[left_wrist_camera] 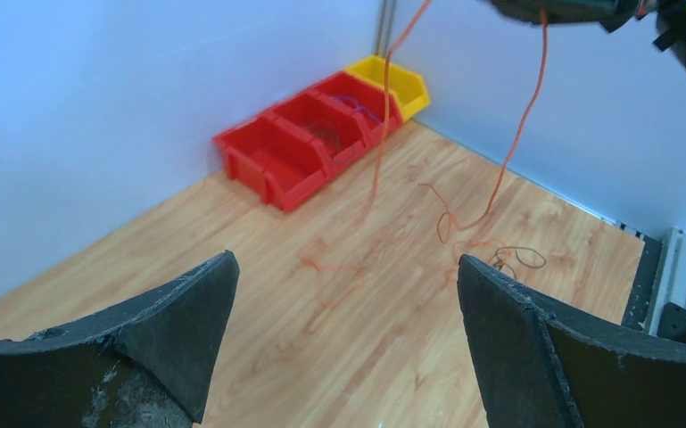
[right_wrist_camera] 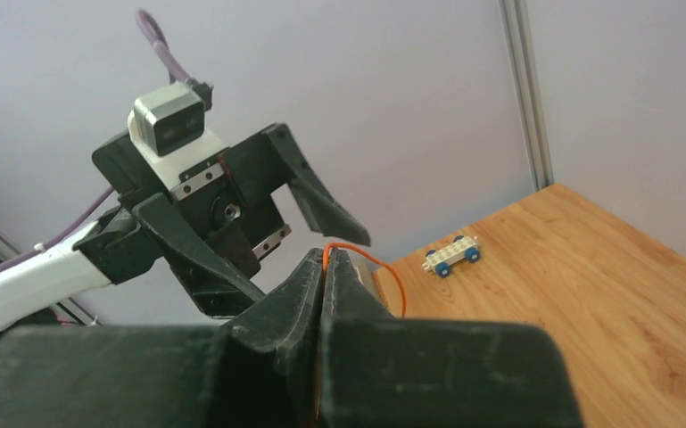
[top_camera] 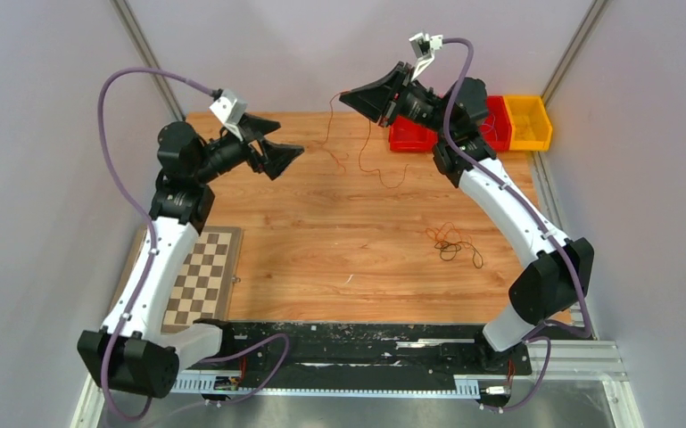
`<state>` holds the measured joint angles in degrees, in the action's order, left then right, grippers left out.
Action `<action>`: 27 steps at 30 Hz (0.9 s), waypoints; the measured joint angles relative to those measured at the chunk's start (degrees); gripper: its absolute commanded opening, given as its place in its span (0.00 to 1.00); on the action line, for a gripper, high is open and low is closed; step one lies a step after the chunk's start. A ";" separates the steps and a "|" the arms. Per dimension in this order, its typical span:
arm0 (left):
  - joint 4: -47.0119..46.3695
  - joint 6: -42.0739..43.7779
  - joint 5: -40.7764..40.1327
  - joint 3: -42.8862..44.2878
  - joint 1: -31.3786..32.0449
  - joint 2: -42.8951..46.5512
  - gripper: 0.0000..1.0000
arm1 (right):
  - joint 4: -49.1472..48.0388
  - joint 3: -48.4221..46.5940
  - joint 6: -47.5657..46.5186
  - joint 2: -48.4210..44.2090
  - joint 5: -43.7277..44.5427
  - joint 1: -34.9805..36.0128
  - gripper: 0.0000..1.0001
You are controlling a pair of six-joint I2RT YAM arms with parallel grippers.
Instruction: Untangle the cables
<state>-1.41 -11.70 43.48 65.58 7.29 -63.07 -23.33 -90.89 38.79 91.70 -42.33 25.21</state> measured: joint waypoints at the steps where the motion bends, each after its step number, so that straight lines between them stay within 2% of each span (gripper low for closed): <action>1: -1.14 0.13 0.37 1.14 0.96 -1.51 1.00 | 0.57 0.00 -0.39 0.11 -0.15 0.33 0.00; 8: -5.31 1.68 0.55 8.61 8.72 -9.90 1.00 | 1.95 0.15 -3.85 0.13 -0.72 2.14 0.00; 15: -7.50 3.54 0.35 9.86 17.97 -12.07 1.00 | 2.08 0.15 -5.16 0.13 0.70 4.46 0.00; 17: -7.72 3.80 -0.63 9.86 19.39 -12.72 0.95 | 2.05 0.15 -5.29 0.13 1.88 5.01 0.00; 21: -7.82 4.02 -5.27 9.86 21.07 -14.38 0.74 | 2.51 0.15 -5.29 0.13 6.62 6.14 0.00; 23: -7.80 4.02 -8.11 9.84 21.70 -15.02 0.56 | 3.19 0.17 -5.29 0.07 10.10 6.71 0.00; 24: -7.76 3.96 -9.55 9.81 22.05 -15.23 0.40 | 3.56 0.22 -5.29 0.00 12.04 7.02 0.00; 25: -7.74 4.26 -11.23 9.77 22.64 -15.43 0.32 | 4.17 0.35 -5.27 -0.07 14.40 7.23 0.00; 26: -7.63 4.50 -12.87 9.77 23.34 -15.58 0.19 | 4.37 0.44 -5.27 -0.17 15.96 7.58 0.00; 27: -7.48 4.55 -14.19 9.77 23.98 -15.67 0.13 | 4.68 0.48 -5.27 -0.20 17.33 7.82 0.00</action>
<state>-8.88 -7.16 29.30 75.35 31.27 -78.74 -18.65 -90.41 33.52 91.50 -24.99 33.04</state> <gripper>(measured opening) 0.368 0.004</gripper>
